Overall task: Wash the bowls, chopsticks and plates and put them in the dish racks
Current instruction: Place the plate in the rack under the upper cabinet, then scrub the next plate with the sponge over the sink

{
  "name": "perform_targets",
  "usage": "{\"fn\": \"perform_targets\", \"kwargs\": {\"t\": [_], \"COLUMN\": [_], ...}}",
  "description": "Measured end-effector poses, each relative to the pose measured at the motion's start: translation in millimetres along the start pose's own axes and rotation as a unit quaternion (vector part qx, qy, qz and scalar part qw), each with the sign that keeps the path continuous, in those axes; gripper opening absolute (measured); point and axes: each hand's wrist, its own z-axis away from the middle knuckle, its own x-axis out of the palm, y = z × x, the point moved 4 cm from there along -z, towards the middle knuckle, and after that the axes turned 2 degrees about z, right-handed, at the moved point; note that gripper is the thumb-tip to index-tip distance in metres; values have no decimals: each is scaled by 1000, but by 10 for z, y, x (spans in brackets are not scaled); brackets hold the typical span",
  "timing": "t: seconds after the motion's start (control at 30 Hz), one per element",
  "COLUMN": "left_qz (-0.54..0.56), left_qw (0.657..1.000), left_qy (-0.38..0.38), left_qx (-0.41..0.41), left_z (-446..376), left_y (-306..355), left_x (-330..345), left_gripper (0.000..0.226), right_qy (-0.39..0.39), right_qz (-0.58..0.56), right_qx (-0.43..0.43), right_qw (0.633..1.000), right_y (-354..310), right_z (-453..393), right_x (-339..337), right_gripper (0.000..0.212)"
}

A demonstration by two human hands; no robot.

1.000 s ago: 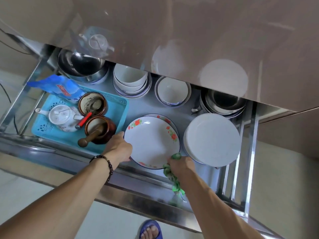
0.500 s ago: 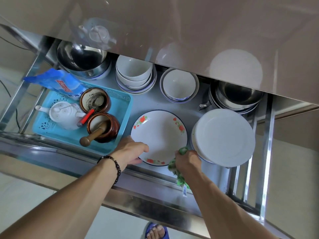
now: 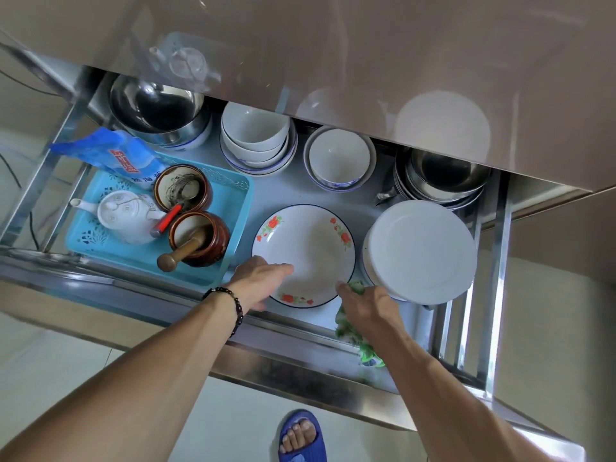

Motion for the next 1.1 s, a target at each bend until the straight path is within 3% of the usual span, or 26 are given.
{"fn": "perform_targets", "kwargs": {"t": [0.2,0.4,0.83,0.93,1.0,1.1], "left_qz": [-79,-31,-121,-128,-136,-139], "left_qw": [993,984,923,908,904,899], "left_qy": [34,29,71,74,61,53], "left_qx": [77,170,358,391,401,411], "left_z": [505,1586,4019,4409,4614,4844], "left_y": [231,596,2076,2482,2724,3099], "left_x": [-137,-317,-651,-659,-592,-453], "left_gripper": [62,50,34,34,34,35], "right_qy": [9,21,114,142,155,177], "right_qz": [1,-69,-118,-165,-221,-258], "right_qx": [-44,-81,-156,-155,-149,-162], "right_qw": [999,994,974,964,951,936], "right_y": [-242,-478,-928,-953,-954,-963], "right_z": [481,1295,3164,3436,3541,3547], "right_x": [-297,-934,-3140,-3622,-3903,-4383], "right_gripper": [65,65,49,57,74,72]}}
